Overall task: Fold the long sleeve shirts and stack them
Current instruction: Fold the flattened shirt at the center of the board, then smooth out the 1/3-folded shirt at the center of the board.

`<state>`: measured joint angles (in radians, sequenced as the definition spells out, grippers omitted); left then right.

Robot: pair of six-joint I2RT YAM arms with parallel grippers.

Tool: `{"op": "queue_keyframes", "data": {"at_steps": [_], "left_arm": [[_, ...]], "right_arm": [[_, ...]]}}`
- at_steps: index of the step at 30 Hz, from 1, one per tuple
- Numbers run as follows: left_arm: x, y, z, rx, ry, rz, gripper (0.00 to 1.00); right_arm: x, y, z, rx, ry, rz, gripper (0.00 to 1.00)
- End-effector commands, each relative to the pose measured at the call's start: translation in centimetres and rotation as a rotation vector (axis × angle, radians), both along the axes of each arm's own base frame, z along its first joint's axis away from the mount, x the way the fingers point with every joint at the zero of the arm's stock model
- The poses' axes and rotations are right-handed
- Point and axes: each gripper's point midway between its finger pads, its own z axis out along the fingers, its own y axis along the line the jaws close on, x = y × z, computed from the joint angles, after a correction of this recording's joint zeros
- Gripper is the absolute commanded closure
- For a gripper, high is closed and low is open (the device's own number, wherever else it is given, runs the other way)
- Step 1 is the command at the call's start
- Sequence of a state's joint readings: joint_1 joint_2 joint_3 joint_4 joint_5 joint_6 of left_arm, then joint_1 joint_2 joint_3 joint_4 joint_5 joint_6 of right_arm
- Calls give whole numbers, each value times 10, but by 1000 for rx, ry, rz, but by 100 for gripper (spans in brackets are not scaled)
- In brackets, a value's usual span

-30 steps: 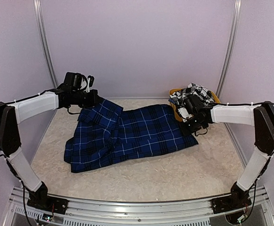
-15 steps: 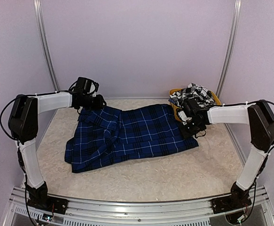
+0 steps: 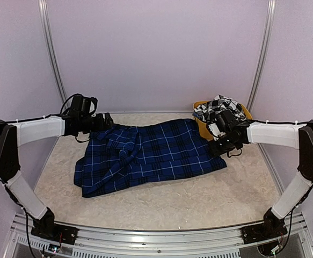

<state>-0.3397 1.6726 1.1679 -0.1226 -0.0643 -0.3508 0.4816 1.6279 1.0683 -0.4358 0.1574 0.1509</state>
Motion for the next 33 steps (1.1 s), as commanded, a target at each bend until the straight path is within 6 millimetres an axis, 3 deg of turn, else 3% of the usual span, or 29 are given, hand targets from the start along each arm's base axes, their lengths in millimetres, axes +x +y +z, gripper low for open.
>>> {"op": "queue_keyframes", "data": {"at_steps": [1, 6, 11, 20, 26, 33], "left_arm": [[-48, -28, 10, -49, -40, -110, 1], [-121, -70, -27, -32, 55, -296, 1], [-148, -84, -51, 57, 97, -322, 6], [-137, -74, -100, 283, 198, -241, 28], [-124, -61, -102, 294, 210, -183, 37], [-109, -35, -86, 192, 206, -126, 39]], "right_arm": [[-14, 16, 3, 89, 20, 45, 53], [-23, 27, -3, 129, 42, 85, 51], [-29, 35, -10, 154, 62, 108, 51], [-36, 42, -19, 166, 85, 130, 51], [-37, 38, -25, 144, 91, 122, 51], [-41, 16, -60, 38, 152, 34, 52]]}}
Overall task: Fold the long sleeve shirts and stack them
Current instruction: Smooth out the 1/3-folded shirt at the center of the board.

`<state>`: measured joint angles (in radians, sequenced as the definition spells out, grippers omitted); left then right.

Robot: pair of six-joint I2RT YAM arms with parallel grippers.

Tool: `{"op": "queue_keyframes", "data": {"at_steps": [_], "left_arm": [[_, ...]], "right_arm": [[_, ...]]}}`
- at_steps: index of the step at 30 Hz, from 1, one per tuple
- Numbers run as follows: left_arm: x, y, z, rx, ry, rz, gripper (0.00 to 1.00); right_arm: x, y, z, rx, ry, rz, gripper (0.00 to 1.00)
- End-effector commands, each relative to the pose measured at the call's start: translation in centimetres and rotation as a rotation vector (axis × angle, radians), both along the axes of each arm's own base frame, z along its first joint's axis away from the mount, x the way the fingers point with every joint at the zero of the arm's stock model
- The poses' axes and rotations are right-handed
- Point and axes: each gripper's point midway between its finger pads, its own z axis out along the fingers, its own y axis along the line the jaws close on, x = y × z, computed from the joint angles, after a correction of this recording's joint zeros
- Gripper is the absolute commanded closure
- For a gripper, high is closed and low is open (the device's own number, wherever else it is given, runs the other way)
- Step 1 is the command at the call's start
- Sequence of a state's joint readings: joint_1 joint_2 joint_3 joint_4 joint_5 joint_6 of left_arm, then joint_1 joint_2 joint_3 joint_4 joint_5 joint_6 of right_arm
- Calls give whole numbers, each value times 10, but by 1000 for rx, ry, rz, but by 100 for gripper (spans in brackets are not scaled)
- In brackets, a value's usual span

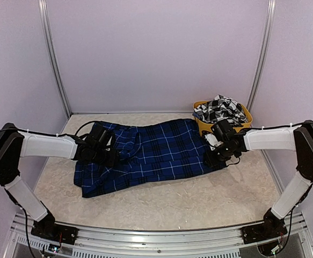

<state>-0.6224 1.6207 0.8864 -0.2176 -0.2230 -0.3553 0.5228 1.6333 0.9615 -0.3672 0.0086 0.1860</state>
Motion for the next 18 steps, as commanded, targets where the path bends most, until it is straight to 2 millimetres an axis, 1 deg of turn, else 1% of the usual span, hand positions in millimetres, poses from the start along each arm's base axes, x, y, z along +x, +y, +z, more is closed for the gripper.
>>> {"op": "queue_keyframes", "data": {"at_steps": [1, 4, 7, 10, 13, 14, 15, 17, 18], "left_arm": [[15, 18, 19, -51, -26, 56, 39], [21, 36, 14, -43, -10, 114, 38], [27, 52, 12, -40, -15, 179, 37], [33, 73, 11, -32, -32, 255, 34], [35, 92, 8, -32, -43, 322, 31], [34, 95, 7, -39, -45, 334, 29], [33, 97, 10, -55, -58, 341, 28], [28, 95, 13, -91, -66, 331, 27], [26, 93, 22, -122, -87, 323, 25]], "right_arm": [[-8, -15, -30, -87, 56, -55, 53], [-10, -21, -42, -126, 82, -72, 53], [-11, -28, -50, -166, 97, -86, 53], [-11, -35, -54, -205, 101, -100, 54], [-12, -41, -57, -235, 106, -110, 54], [-13, -43, -58, -240, 107, -113, 54], [-13, -44, -58, -245, 109, -116, 54], [-15, -47, -59, -253, 111, -120, 54], [-15, -48, -58, -253, 110, -123, 54]]}}
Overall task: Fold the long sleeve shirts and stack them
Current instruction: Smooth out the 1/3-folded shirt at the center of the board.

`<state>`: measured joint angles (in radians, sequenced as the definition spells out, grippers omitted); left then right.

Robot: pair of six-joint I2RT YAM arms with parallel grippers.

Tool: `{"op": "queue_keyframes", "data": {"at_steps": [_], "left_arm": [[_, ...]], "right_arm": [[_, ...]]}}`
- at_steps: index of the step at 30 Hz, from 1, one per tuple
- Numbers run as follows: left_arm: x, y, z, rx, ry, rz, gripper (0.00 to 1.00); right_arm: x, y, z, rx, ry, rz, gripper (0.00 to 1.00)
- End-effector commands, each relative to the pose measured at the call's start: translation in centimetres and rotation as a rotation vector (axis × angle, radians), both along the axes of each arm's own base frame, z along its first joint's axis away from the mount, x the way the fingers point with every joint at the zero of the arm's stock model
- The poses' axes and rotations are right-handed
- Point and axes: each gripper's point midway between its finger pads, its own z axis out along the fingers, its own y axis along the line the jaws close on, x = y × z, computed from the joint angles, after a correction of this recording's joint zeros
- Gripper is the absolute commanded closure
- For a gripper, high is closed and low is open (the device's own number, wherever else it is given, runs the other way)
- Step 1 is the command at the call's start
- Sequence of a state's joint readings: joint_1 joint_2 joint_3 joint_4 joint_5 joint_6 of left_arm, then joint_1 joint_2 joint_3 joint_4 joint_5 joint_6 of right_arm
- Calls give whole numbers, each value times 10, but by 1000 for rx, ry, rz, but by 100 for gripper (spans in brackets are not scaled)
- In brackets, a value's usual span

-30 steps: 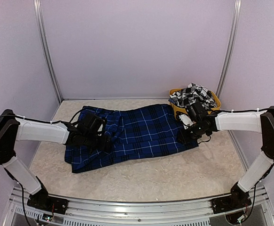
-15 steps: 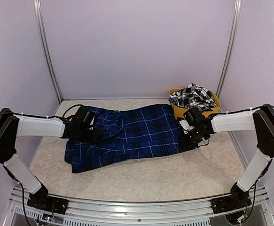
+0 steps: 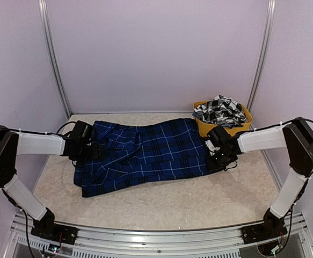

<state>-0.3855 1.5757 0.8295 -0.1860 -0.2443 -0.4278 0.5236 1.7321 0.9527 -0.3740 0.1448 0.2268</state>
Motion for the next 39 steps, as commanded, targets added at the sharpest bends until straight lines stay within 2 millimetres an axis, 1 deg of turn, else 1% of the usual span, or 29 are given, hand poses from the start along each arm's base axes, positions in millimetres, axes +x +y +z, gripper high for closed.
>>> {"op": "queue_keyframes", "data": {"at_steps": [1, 3, 5, 7, 9, 12, 16, 19, 22, 24, 27, 30, 31, 35, 38, 39], "left_arm": [[-7, -4, 24, -97, -85, -1, 23], [-16, -16, 35, -159, -105, -57, 20], [-27, -33, 54, -210, -148, -123, 17], [-41, -50, 66, -221, -174, -183, 15], [-53, -59, 68, -207, -170, -206, 13], [-66, -61, 58, -175, -131, -188, 11], [-82, -66, 33, -140, -74, -191, 10], [-89, -61, 15, -101, -28, -151, 10], [-95, -55, 2, -70, -1, -116, 11], [-98, -50, -5, -45, 17, -97, 14], [-101, -45, -11, -20, 35, -82, 20], [-103, -46, -16, -7, 53, -93, 32], [-103, -47, -16, -8, 53, -98, 39], [-101, -48, -13, 3, 49, -110, 61], [-98, -46, -9, 26, 43, -108, 84], [-96, -45, -7, 36, 39, -103, 89]], "right_arm": [[-16, -23, -19, -106, 69, -28, 54], [-17, -21, -17, -98, 67, -22, 54], [-16, -19, -14, -85, 64, -19, 54], [-16, -17, -13, -77, 62, -15, 54], [-15, -16, -11, -72, 59, -13, 54], [-15, -15, -11, -67, 62, -11, 54], [-14, -14, -9, -58, 57, -4, 54], [-13, -13, -6, -56, 50, -1, 54], [-13, -13, -6, -58, 50, 1, 54], [-12, -12, -5, -54, 49, 3, 54], [-12, -11, -6, -47, 49, 6, 54], [-13, -10, -7, -44, 52, 10, 54], [-12, -10, -7, -43, 52, 10, 54], [-13, -10, -8, -45, 54, 10, 54], [-14, -11, -9, -50, 56, 10, 54], [-14, -12, -8, -53, 56, 8, 54]]}}
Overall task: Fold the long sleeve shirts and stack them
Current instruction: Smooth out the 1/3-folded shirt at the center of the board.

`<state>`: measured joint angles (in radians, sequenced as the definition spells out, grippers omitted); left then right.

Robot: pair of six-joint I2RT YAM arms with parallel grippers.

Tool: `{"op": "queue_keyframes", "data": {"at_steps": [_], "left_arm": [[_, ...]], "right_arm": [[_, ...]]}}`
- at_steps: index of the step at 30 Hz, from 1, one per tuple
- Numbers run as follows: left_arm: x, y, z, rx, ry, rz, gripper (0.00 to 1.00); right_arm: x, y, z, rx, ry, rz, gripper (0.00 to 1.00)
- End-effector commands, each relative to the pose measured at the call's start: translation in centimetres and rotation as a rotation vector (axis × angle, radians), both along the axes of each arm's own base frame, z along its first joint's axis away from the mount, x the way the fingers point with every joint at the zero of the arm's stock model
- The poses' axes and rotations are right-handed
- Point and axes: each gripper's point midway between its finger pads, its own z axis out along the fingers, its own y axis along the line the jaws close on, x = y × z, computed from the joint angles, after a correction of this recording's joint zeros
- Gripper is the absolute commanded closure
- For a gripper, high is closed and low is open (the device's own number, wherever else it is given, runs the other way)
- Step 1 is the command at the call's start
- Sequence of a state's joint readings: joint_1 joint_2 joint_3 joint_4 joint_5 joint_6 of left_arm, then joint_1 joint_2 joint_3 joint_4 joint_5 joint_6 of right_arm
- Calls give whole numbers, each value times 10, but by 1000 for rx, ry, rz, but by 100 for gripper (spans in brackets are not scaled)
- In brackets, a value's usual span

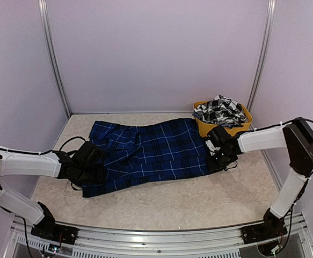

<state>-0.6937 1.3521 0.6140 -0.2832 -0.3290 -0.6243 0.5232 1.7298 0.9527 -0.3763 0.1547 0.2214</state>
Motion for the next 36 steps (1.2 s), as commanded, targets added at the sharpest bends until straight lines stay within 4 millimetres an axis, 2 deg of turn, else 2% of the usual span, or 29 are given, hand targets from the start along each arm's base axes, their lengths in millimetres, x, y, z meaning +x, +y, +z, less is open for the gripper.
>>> {"op": "queue_keyframes", "data": {"at_steps": [1, 5, 10, 13, 17, 26, 30, 36], "left_arm": [[6, 5, 7, 62, -11, 4, 91], [11, 14, 13, 138, -10, 21, 95], [16, 28, 6, 237, 29, 36, 94], [19, 28, 5, 250, 34, 37, 85], [20, 25, 9, 237, 23, 40, 63], [-5, -2, 12, 143, -10, 32, 23], [-21, -6, 0, 115, 20, 24, 17], [-39, 4, -28, 133, 83, 41, 15]], "right_arm": [[-14, -11, -9, -45, 59, 3, 54], [-12, -19, -7, -63, 56, -22, 54], [-10, -32, -5, -100, 52, -69, 54], [-9, -33, -3, -98, 46, -75, 54], [-8, -40, -5, -135, 47, -90, 54], [-6, -32, -5, -96, 45, -75, 54], [-8, -33, -7, -102, 52, -78, 54], [-9, -38, -11, -102, 61, -111, 54]]}}
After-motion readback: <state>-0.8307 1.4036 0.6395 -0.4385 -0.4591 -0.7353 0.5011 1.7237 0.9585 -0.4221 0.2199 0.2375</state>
